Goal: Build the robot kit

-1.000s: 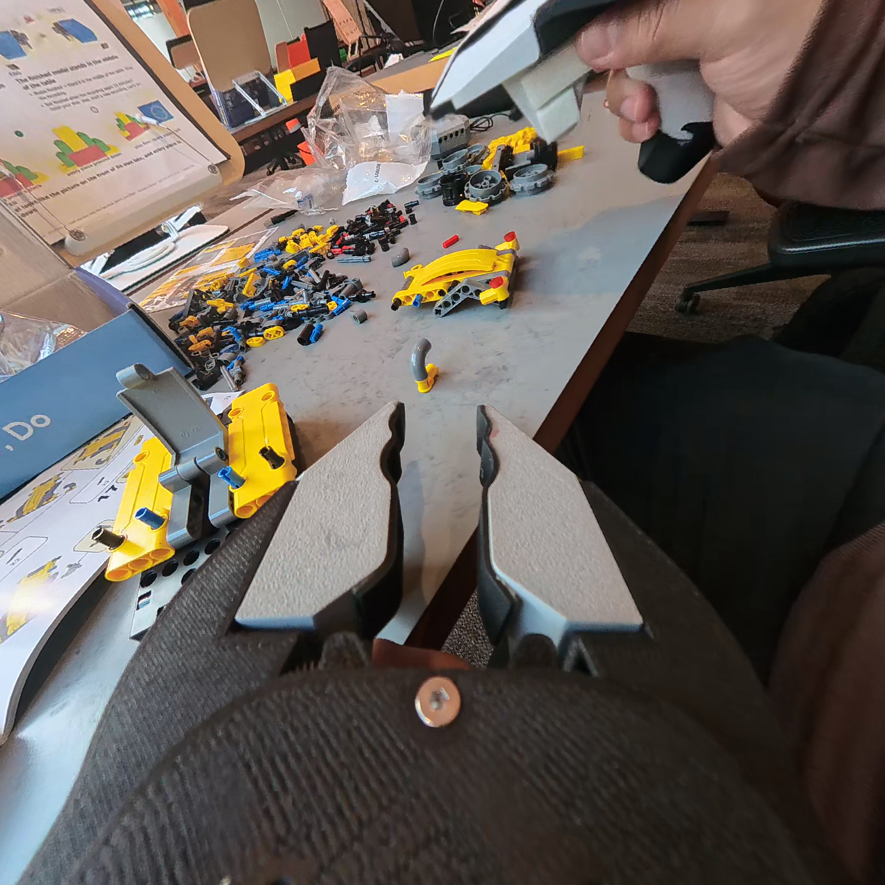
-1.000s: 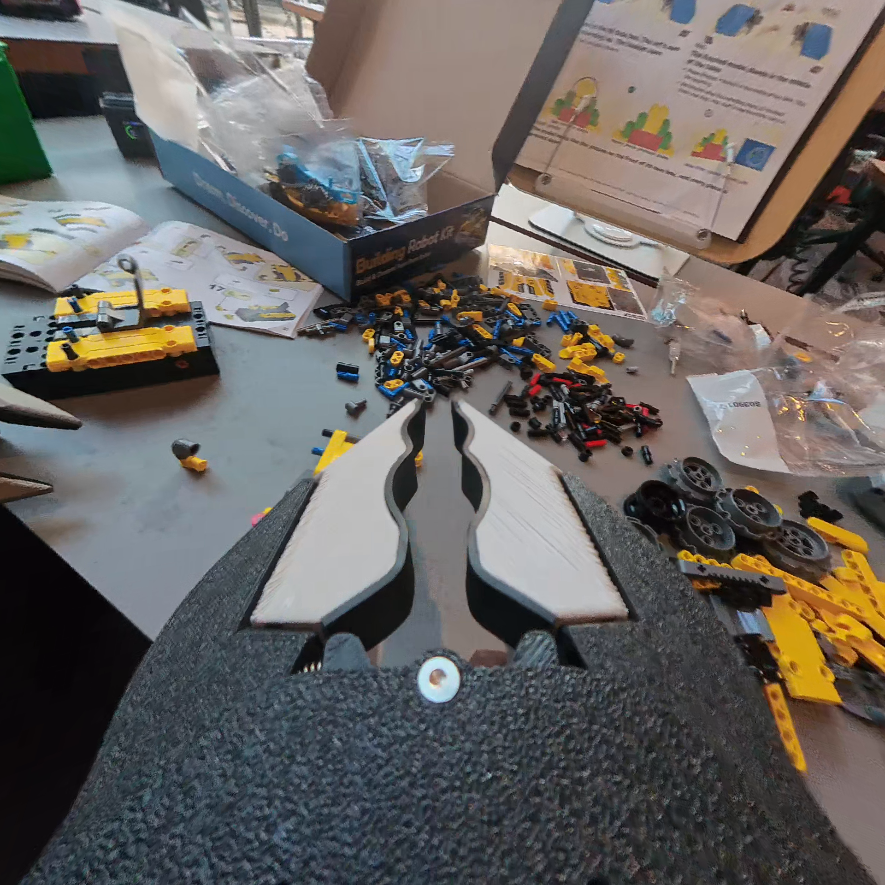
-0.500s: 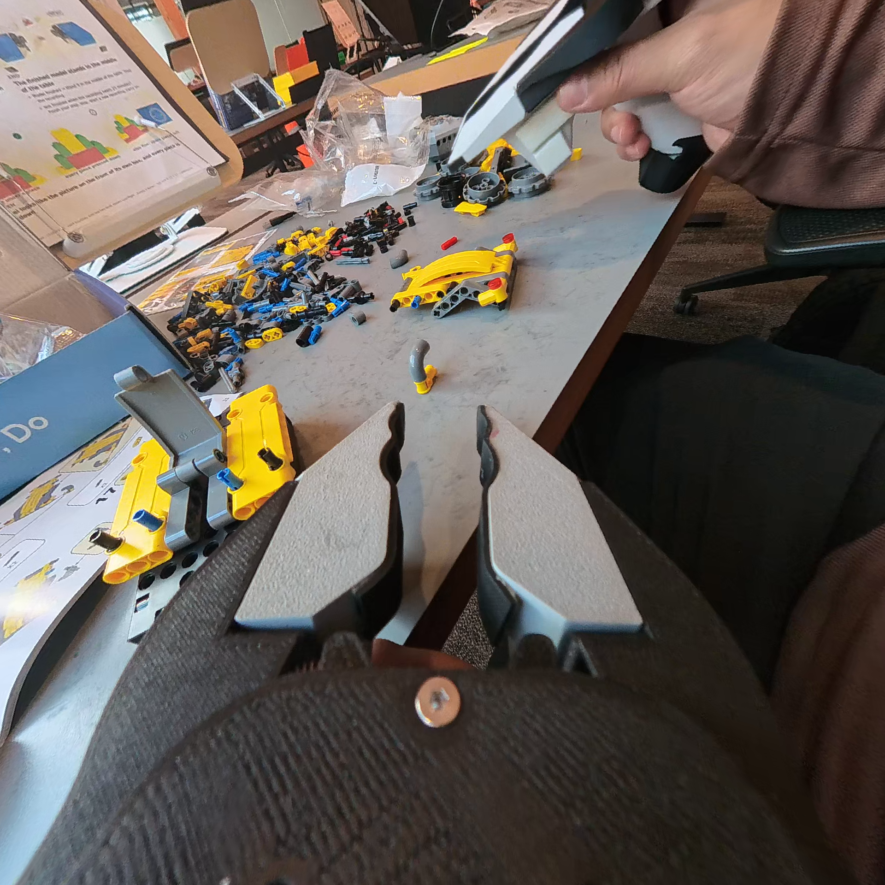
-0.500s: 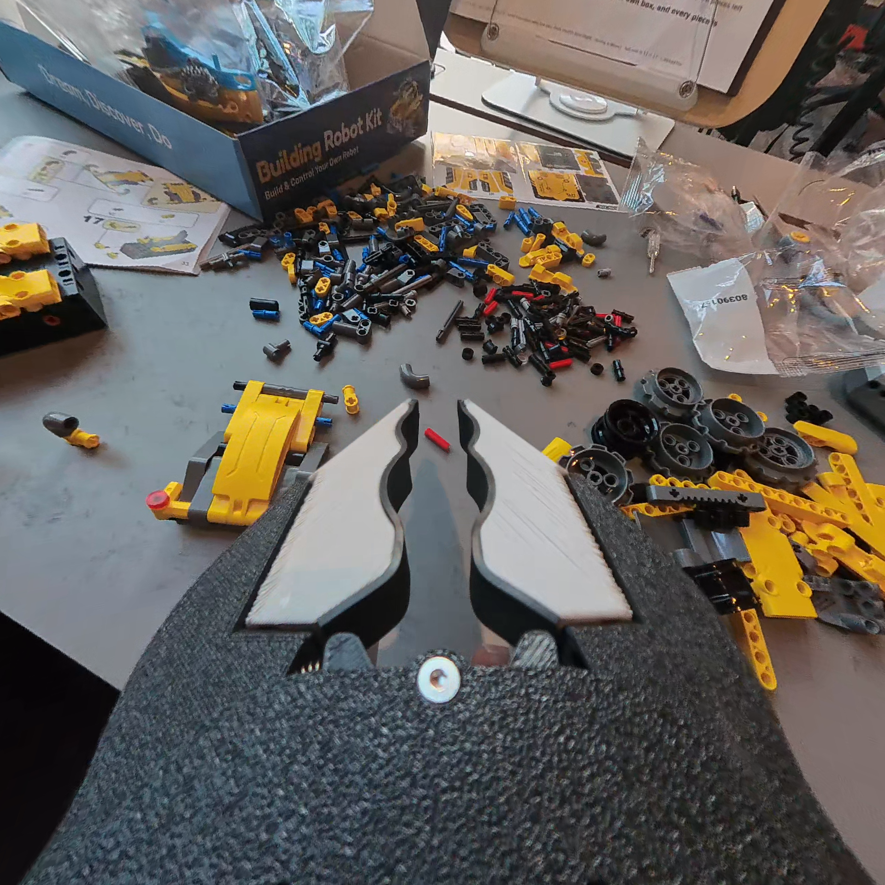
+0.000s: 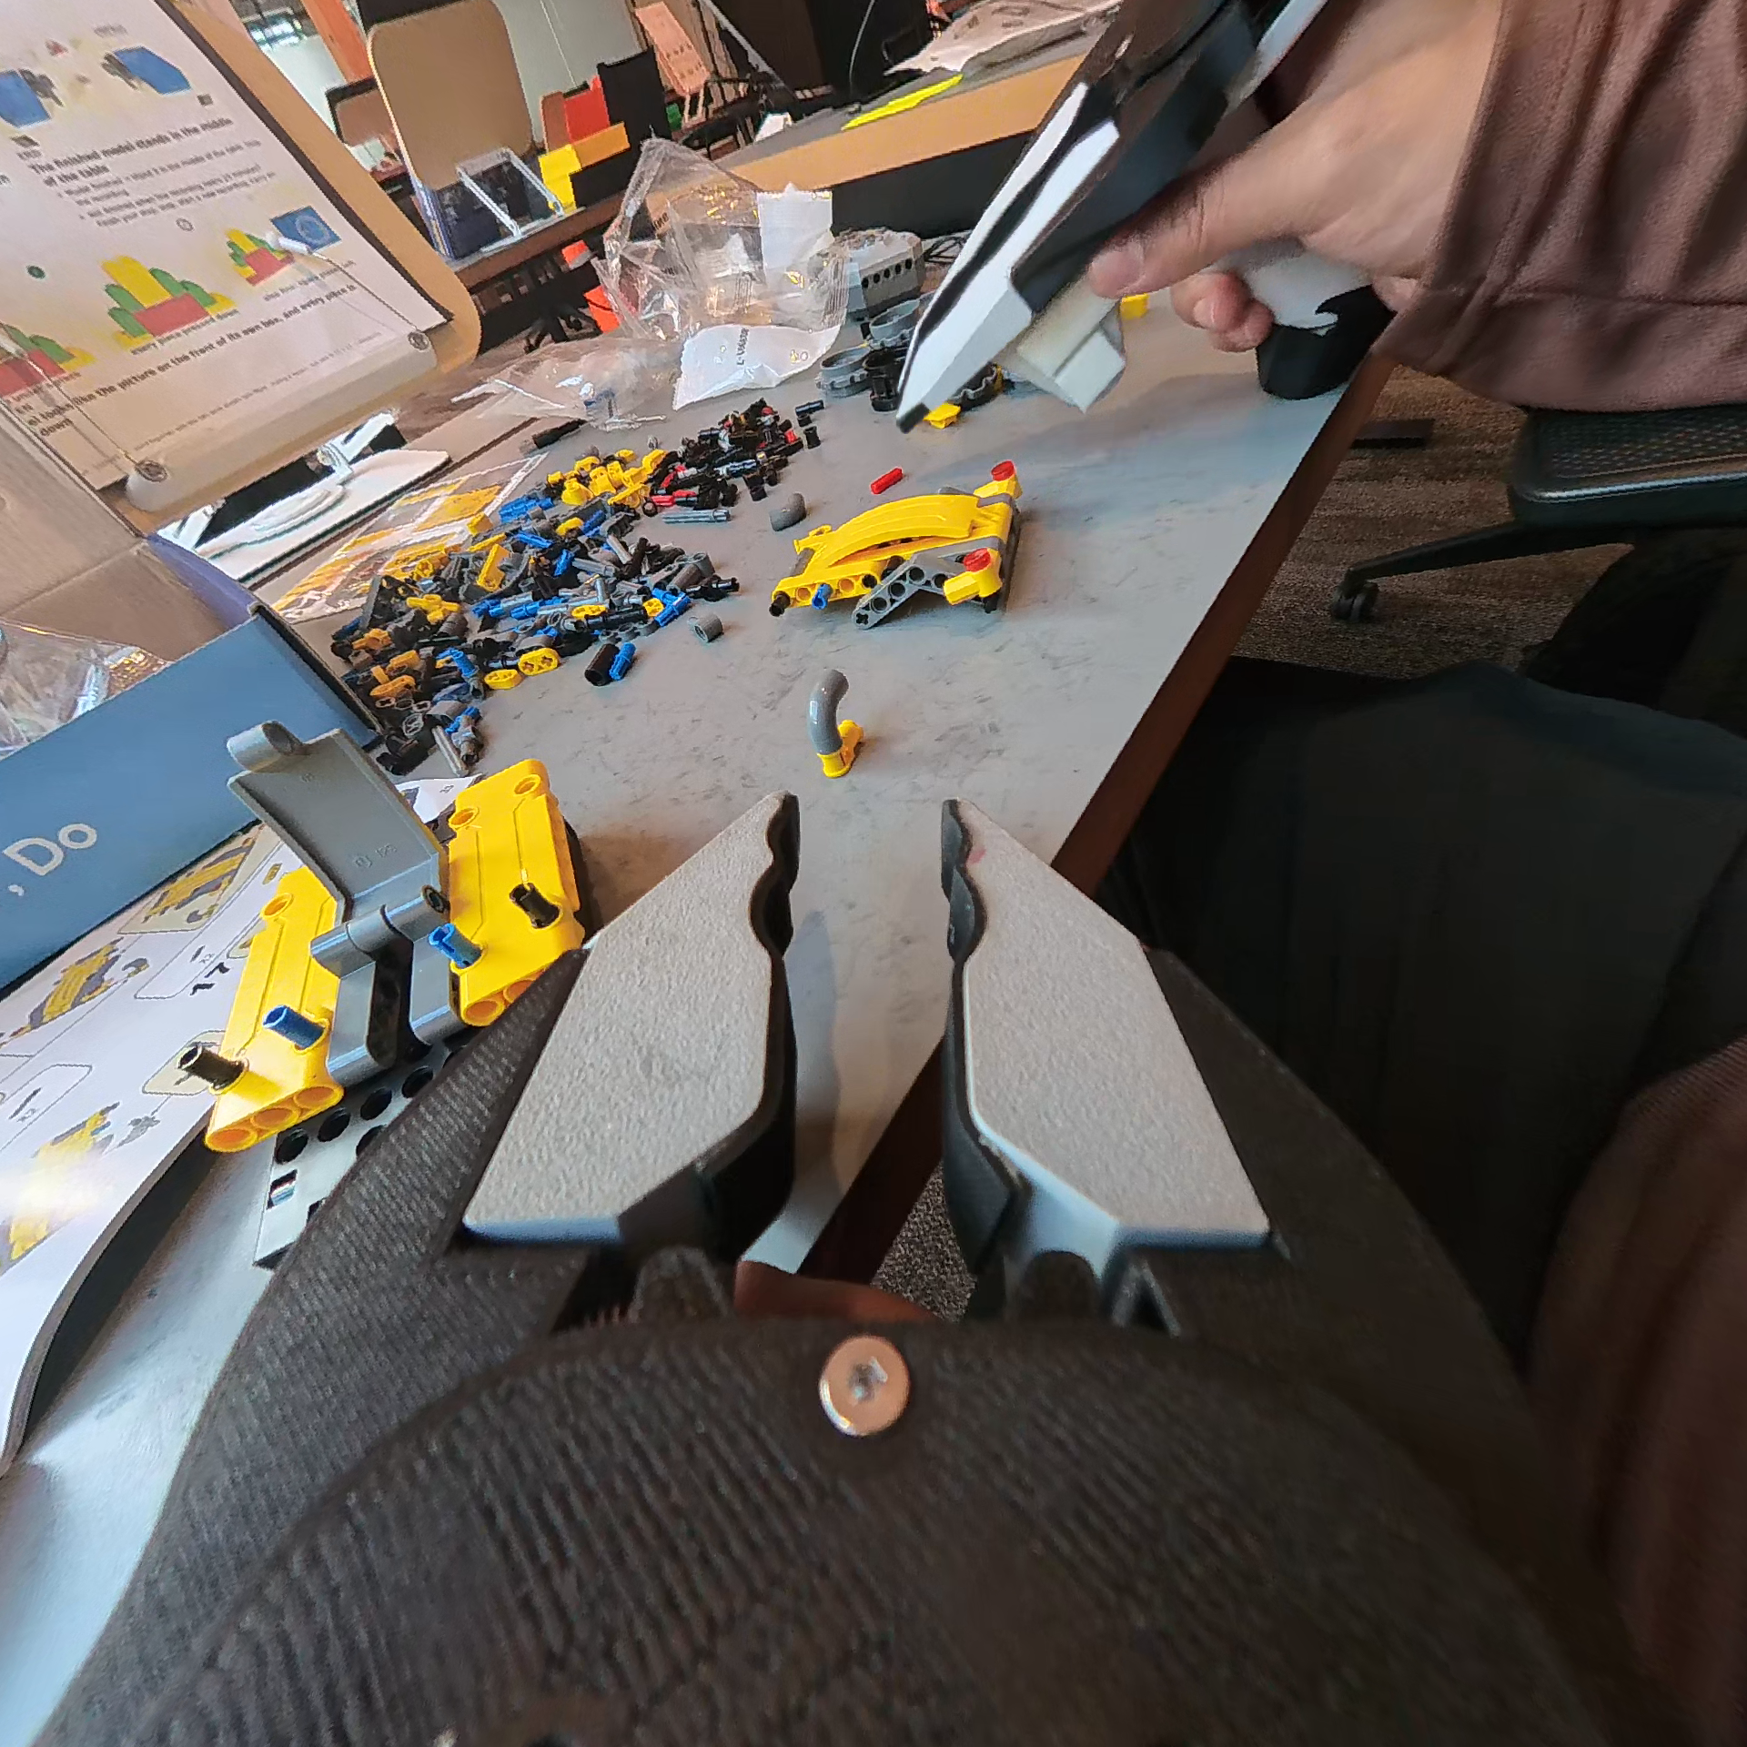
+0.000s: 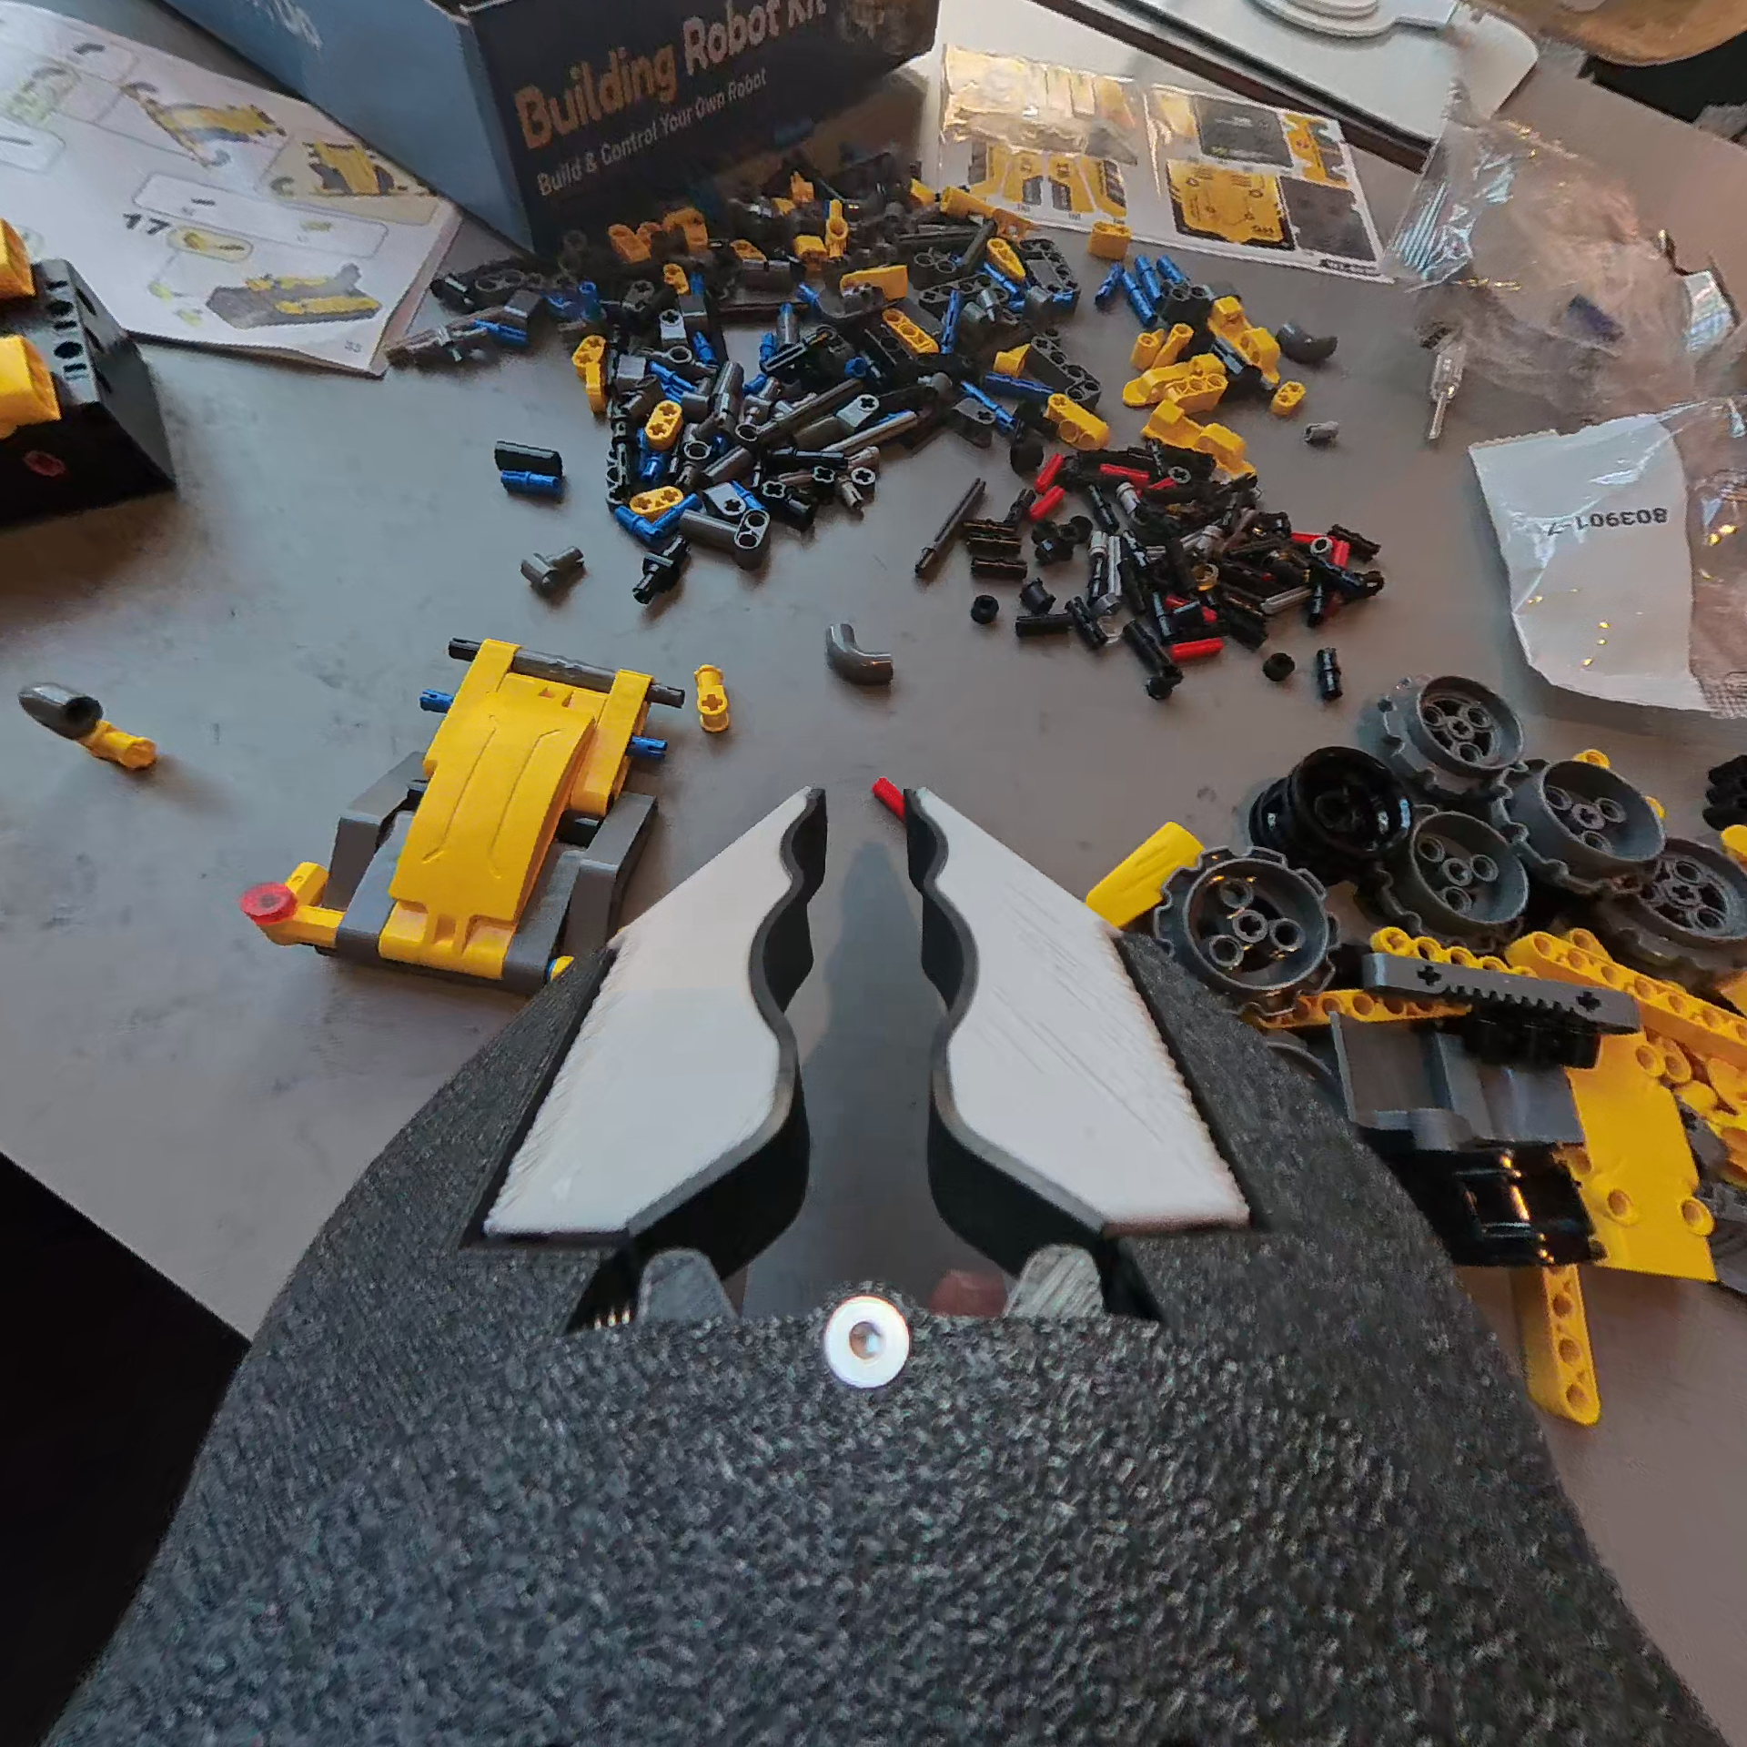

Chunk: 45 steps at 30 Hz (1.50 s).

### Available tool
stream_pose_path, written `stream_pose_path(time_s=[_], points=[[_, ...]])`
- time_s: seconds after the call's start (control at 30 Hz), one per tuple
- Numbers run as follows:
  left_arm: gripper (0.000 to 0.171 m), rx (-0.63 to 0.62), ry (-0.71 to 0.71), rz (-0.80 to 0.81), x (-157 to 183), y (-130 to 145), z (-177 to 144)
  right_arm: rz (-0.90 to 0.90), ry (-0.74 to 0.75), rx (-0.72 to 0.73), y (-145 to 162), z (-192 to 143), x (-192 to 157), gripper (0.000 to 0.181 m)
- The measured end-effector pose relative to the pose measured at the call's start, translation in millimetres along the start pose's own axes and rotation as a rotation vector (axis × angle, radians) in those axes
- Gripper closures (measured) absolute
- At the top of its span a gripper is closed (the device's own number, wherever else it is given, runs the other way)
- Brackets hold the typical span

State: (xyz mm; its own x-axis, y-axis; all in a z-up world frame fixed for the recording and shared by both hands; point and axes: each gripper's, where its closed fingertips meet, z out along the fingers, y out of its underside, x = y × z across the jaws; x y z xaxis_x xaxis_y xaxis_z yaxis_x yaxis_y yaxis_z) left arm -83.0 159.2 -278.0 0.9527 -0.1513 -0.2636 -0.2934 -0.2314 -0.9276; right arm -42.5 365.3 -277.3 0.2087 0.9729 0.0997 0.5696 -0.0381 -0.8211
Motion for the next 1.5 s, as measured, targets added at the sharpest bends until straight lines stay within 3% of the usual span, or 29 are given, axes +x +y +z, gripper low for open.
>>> stream_pose_path(time_s=[1.07, 1.3, 1.5], points=[[0.143, 0.001, 0.001, 0.007, 1, 0, 0, -0.048, -0.111, -0.011, -3, 5, -32, 0.158], [0.143, 0.005, 0.002, 0.001, 0, 0, 0, 0.010, -0.200, -0.052, -9, -1, -59, 0.134], [0.143, 0.007, 0.001, -0.007, 0, -1, 1, 0.023, -0.245, -0.100, -8, -2, -73, 0.125]])
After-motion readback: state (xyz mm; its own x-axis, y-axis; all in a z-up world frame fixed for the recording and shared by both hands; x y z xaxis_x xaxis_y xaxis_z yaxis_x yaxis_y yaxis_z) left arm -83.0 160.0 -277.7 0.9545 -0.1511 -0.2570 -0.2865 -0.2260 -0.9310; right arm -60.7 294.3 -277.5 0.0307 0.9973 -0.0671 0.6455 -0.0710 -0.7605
